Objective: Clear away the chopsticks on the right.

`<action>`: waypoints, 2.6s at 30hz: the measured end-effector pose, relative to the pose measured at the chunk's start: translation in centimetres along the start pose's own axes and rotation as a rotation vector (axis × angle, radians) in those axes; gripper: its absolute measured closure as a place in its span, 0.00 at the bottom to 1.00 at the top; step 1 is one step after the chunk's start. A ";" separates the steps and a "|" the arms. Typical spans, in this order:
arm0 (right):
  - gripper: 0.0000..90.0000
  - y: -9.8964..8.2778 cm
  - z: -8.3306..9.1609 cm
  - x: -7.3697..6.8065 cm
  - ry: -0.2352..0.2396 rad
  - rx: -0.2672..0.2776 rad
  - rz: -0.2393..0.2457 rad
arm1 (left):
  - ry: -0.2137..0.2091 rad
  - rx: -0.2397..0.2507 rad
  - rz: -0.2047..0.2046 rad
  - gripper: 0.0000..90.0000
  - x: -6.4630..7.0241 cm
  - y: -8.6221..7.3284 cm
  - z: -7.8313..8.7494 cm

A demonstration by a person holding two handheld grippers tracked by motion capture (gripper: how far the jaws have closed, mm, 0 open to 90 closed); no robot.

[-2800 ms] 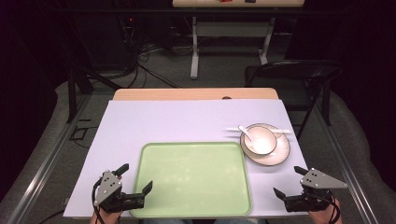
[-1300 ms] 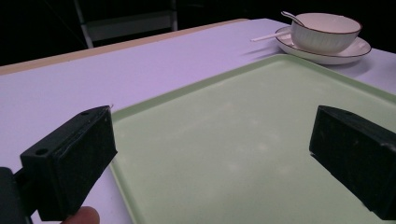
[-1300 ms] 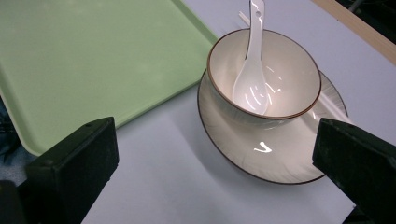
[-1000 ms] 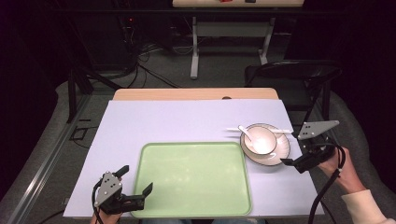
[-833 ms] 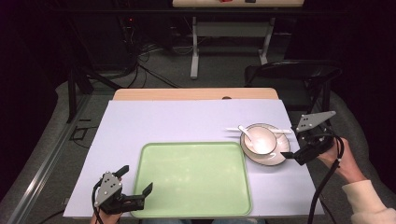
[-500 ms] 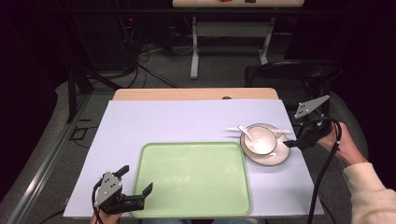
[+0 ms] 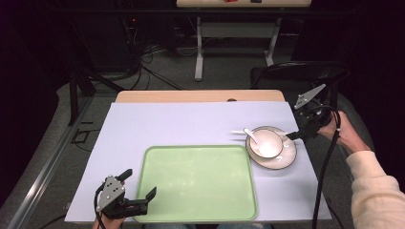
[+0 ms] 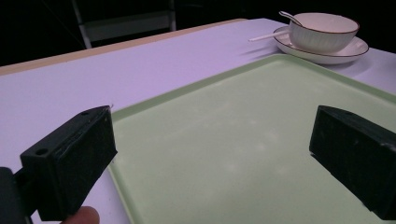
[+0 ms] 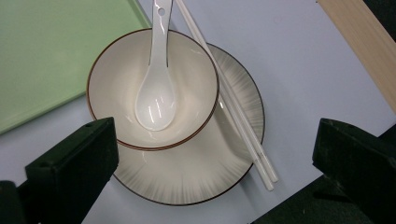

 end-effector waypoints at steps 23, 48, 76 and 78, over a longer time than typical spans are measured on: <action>0.50 -0.2 -5.1 3.4 -0.082 -0.202 0.095 | 0.002 0.003 0.000 0.00 -0.1 0.0 0.1; 0.85 -1.5 -9.8 3.4 -0.106 -0.378 0.223 | 0.003 0.007 0.004 0.00 -0.1 0.0 0.1; 0.93 -2.0 -11.2 2.8 -0.044 -0.392 0.262 | -0.002 0.004 0.001 0.00 0.0 0.0 0.1; 0.93 -2.0 -11.2 2.8 -0.046 -0.391 0.260 | -0.002 0.004 0.001 0.00 0.0 0.0 0.1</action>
Point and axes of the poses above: each handheld gripper's, and its own axes: z roughly backward along the jaws, y roughly out of its top, x roughly to its right, the point moved 5 cm from there along -z, roughly forward along the jaws, and after that the axes turned 11 degrees about -z, right-handed, at the moved point
